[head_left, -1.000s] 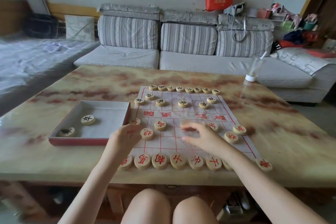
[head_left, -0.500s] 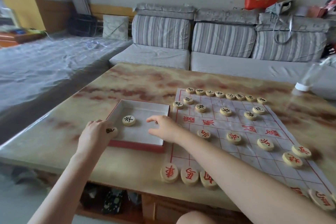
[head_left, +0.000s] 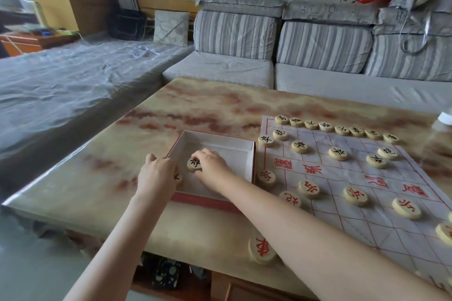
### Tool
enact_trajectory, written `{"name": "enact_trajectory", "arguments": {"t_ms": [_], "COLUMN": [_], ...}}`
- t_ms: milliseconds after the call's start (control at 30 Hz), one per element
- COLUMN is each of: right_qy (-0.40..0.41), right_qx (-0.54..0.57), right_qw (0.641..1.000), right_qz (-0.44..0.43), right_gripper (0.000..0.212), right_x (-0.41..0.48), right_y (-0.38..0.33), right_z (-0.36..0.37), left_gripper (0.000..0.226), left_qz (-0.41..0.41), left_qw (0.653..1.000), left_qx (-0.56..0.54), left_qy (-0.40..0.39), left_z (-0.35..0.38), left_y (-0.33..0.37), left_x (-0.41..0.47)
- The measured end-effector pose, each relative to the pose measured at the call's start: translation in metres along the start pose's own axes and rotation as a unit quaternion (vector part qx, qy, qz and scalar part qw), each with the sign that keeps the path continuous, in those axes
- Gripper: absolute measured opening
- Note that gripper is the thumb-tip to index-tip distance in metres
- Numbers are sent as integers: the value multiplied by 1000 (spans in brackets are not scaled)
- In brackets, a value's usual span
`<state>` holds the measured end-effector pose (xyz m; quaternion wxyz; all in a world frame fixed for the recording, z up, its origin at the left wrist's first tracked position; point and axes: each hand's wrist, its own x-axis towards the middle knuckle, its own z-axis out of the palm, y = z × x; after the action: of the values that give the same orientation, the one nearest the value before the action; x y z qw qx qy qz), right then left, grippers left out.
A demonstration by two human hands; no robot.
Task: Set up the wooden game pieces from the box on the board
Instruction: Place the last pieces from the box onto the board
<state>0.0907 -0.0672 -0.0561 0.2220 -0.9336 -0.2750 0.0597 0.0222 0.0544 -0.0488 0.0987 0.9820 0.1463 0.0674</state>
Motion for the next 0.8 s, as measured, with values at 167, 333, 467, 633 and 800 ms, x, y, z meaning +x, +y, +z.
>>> {"name": "enact_trajectory", "arguments": {"t_ms": [167,333,467,633,800], "right_qy": [18,59,90,120,138], "right_qx": [45,97,175,182,178], "right_qw": [999,993,980,975,973], "right_qz": [6,17,27,34,58], "right_gripper": [31,26,36,39,45], "right_x": [-7,-15,-23,-42,-69], "right_y": [8,12,24,60,107], "right_z": [-5,-18,-43,-81,-108], "left_gripper": [27,34,44,48,47], "left_qz": [-2,-17,-2,57,93], "left_qw": [998,990,980,965,956], "left_qx": [-50,-125,-180,-239,-271], "left_qy": [36,66,86,95,64], "left_z": [5,-2,-14,-15,-14], "left_y": [-2,12,34,77,133], "left_x": [-3,-9,-9,-2,-1]}}
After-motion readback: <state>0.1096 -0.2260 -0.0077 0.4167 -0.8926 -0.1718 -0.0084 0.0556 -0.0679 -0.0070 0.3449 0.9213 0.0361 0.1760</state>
